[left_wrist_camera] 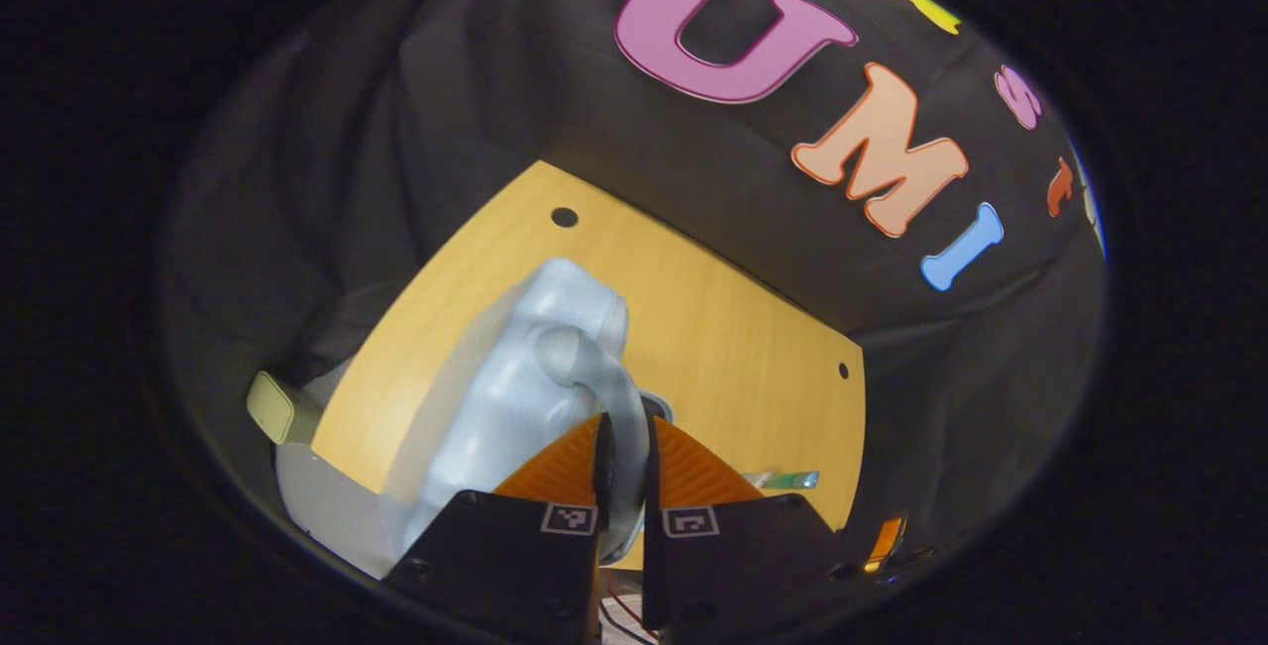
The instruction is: First open the suitcase, pack the skin care products into it, and then close the suitcase.
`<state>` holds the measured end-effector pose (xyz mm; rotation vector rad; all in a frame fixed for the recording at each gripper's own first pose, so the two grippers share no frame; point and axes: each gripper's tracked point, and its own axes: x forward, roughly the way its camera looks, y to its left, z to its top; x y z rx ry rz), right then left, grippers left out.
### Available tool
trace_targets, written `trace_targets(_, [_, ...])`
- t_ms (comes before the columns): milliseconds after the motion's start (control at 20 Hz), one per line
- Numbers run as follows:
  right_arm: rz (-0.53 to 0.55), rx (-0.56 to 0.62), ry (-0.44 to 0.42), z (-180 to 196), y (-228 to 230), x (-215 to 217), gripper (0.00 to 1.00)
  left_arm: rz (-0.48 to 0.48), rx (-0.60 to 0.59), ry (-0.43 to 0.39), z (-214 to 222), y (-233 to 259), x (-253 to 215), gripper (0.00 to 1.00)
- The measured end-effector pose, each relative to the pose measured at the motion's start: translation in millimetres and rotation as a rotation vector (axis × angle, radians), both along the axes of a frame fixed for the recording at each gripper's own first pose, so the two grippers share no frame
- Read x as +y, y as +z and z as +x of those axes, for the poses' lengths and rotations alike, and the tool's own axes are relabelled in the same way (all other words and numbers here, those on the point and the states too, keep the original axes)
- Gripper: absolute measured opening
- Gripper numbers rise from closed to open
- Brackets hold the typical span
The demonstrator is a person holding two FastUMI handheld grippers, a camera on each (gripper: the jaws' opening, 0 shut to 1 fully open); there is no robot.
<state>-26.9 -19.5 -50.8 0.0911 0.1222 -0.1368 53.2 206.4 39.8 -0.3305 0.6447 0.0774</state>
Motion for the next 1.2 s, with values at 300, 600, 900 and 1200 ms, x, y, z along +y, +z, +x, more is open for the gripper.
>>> trace_targets(300, [0.041, -0.029, -0.004, 3, 7, 2, 0.98, 0.107, 0.000, 0.104, -13, 3, 73, 0.10])
trace_targets(600, [0.046, -0.031, -0.045, 13, 10, 1, 0.98, 0.265, 0.058, 0.197, -25, -11, 148, 0.10])
trace_targets(900, [0.055, 0.016, -0.057, 9, -5, 9, 0.98, 0.272, 0.139, 0.259, -43, -58, 208, 0.07])
trace_targets(1200, [0.039, 0.055, -0.033, 11, -15, 23, 0.98, 0.251, 0.237, 0.326, -57, -136, 249, 0.06])
